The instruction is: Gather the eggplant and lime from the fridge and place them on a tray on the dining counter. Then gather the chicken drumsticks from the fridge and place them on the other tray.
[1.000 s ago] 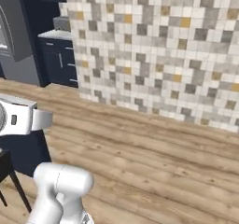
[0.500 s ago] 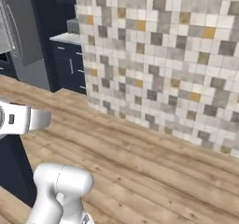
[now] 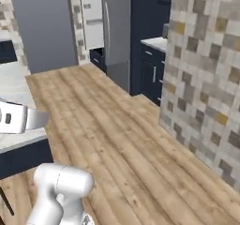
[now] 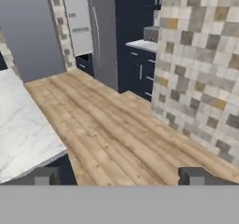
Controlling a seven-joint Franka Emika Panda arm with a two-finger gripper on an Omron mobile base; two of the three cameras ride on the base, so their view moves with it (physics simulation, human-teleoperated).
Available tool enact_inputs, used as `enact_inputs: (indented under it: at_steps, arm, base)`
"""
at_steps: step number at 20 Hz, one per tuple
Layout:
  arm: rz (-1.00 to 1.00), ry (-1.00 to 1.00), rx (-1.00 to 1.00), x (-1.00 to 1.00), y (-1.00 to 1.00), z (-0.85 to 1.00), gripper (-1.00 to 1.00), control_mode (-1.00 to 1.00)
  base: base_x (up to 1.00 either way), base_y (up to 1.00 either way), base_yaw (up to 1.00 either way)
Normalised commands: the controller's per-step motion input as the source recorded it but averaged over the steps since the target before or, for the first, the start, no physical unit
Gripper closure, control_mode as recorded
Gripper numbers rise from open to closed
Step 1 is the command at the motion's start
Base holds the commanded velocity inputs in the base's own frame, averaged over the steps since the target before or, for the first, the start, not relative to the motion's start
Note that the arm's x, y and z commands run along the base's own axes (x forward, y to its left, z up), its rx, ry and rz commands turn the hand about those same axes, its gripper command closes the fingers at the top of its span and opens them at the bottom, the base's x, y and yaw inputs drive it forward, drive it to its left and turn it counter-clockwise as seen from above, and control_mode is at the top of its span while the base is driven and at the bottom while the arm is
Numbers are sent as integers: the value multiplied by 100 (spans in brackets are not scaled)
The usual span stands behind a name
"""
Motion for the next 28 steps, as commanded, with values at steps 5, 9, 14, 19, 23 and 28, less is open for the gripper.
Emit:
enact_inputs:
  at_steps: [5, 9, 14, 19, 23, 28]
  arm:
    - [0, 0, 0, 0, 0, 0, -100, 100]
    - [0, 0, 0, 0, 0, 0, -100, 100]
    - [0, 0, 0, 0, 0, 0, -100, 100]
    - [0, 0, 0, 0, 0, 0, -100, 100]
    - [0, 0, 0, 0, 0, 0, -100, 100]
    - [0, 0, 0, 0, 0, 0, -100, 100]
  base:
    - [95, 0, 85]
    - [100, -37, 56]
    - [84, -78, 28]
    - [63, -66, 14]
    - [-10, -93, 0]
    - [65, -48, 5]
